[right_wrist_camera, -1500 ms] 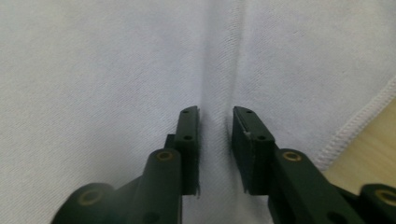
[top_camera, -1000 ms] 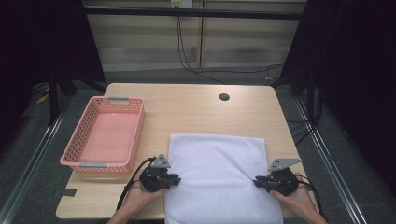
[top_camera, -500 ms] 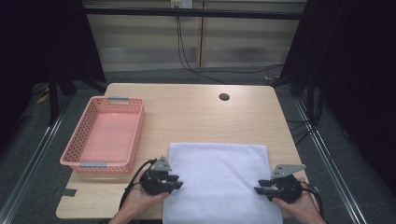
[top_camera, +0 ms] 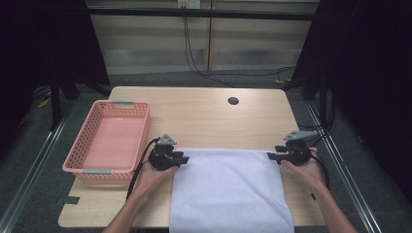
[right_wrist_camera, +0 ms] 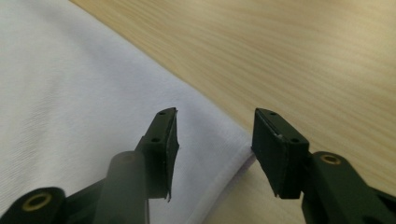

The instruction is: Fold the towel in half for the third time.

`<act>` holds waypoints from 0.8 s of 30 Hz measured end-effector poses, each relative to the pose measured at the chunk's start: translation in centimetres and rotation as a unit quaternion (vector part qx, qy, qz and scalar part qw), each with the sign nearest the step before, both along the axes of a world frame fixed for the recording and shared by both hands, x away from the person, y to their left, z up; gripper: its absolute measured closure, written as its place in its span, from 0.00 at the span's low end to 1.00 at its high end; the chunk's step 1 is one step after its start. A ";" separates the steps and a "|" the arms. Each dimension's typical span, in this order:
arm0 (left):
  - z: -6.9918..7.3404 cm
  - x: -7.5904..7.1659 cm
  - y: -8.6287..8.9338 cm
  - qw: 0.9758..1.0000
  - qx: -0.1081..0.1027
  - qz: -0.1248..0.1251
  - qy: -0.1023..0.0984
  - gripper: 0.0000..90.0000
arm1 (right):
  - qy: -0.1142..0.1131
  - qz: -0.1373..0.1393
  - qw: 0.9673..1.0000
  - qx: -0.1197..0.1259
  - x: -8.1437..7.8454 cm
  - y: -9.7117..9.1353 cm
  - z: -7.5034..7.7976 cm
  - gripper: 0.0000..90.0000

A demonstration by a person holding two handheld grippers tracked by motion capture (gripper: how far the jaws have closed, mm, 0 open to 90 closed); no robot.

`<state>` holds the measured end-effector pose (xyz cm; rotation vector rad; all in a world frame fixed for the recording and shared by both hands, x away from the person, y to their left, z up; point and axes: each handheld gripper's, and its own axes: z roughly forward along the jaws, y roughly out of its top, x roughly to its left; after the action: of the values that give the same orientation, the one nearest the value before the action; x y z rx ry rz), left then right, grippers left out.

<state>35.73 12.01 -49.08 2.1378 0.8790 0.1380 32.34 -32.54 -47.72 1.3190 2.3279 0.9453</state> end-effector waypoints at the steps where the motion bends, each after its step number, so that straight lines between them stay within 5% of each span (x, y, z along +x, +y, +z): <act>1: 0.0 0.4 0.1 1.000 -0.005 0.001 0.000 0.70 | 0.002 -0.005 1.000 0.002 0.4 0.0 -0.2 0.55; 3: 0.0 0.9 0.1 1.000 -0.026 0.014 0.000 0.69 | 0.009 0.003 1.000 -0.007 1.1 0.1 -0.9 0.54; 12: -0.2 1.4 0.6 0.999 -0.024 0.032 -0.005 0.57 | 0.020 0.002 1.000 0.001 1.4 -0.7 -2.1 0.54; 20: -0.8 1.8 1.3 0.999 -0.011 0.045 0.002 0.50 | 0.025 0.024 0.999 0.017 1.2 -0.5 -2.1 0.78; 24: -1.2 1.9 1.4 1.000 -0.005 0.028 0.010 0.51 | 0.031 0.026 0.999 0.022 1.2 -0.5 -2.0 0.83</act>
<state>37.64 13.40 -50.28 2.1088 0.9502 0.1420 33.59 -33.02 -49.74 1.3283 2.4110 0.9906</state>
